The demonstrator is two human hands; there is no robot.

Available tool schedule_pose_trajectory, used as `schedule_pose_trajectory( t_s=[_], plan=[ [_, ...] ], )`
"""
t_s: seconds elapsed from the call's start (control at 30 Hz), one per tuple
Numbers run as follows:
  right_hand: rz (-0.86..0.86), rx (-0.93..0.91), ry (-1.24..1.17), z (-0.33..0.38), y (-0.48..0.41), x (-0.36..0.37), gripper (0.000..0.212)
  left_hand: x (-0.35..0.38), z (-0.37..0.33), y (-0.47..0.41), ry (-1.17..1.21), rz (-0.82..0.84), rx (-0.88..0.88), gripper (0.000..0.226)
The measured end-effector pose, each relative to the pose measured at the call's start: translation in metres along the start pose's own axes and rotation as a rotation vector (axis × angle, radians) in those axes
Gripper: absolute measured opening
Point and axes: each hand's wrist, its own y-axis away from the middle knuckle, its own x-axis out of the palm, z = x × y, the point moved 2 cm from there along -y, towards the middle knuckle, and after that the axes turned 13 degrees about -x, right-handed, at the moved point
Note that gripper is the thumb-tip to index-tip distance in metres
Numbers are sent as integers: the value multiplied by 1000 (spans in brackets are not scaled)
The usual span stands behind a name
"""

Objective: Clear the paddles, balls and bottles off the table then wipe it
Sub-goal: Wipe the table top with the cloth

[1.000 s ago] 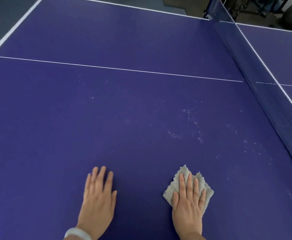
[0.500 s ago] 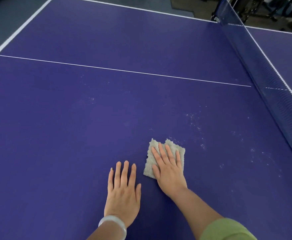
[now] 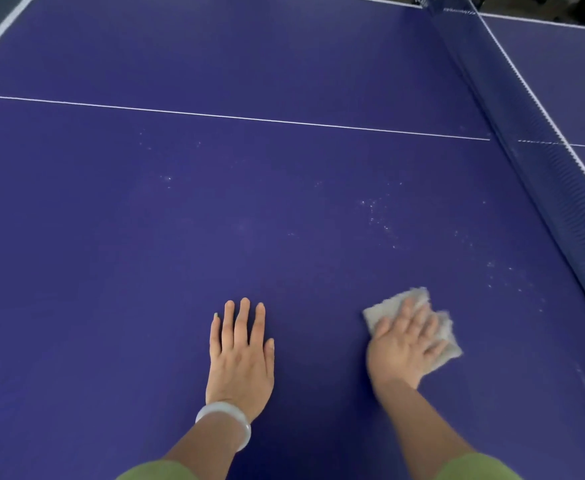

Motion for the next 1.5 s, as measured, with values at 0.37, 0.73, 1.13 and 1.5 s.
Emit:
schedule_pose_trajectory(
  t_s=[0.37,0.73,1.13,1.5],
  plan=[
    [26,-15,64,-112,27,-11,54,0,0,0,36,-56,3,60],
    [59,-810,123,11,141,17,58,1,2,1,52,-74,13,60],
    [-60,-42,4,-62,129,6,57,2,0,4,50,-102,-2,60],
    [-11,-215,36,-184,122,-10,60,3,-14,4,124,-135,-46,50]
  ],
)
